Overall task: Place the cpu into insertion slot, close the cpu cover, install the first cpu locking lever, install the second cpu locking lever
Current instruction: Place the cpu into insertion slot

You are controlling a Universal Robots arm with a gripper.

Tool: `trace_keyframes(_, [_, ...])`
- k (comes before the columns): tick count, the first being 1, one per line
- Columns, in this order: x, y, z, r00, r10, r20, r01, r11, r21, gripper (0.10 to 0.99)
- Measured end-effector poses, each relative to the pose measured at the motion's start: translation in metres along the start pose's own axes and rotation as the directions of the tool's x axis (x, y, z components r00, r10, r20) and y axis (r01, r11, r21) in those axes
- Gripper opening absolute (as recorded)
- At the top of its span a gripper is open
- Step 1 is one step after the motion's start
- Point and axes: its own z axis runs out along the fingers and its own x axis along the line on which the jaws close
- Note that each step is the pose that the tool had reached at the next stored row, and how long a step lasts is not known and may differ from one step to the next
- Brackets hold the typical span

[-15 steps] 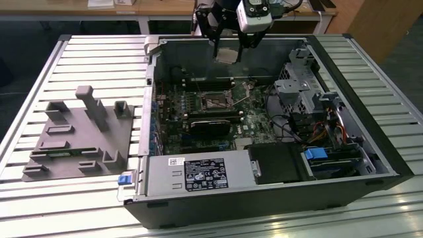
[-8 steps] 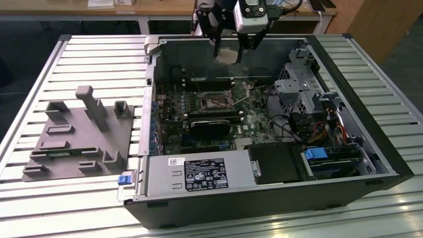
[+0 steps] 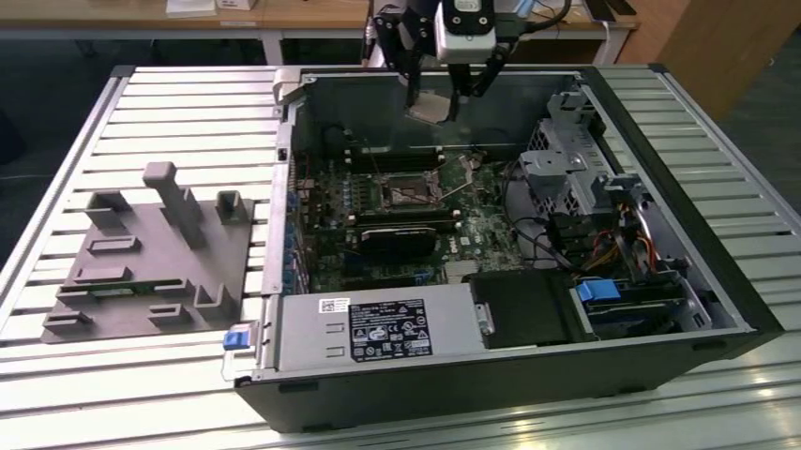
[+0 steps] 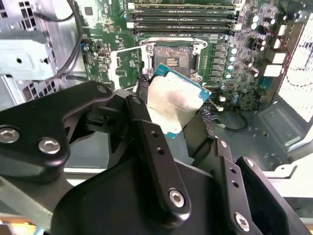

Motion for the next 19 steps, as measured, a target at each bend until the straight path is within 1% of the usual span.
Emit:
trace_keyframes(4, [0.0001, 0.0001, 0.0004, 0.9990, 0.045, 0.0042, -0.045, 0.9990, 0.000, 0.537])
trace_keyframes(8, [0.0001, 0.0002, 0.0007, 0.9959, 0.090, 0.0085, -0.090, 0.9959, 0.000, 0.537])
trace_keyframes(13, [0.0003, 0.0004, 0.0011, 0.9894, 0.145, 0.0137, -0.145, 0.9895, -0.001, 0.537])
trace_keyframes(19, [0.0004, 0.0006, 0.0016, 0.9781, 0.207, 0.0197, -0.207, 0.9783, -0.002, 0.537])
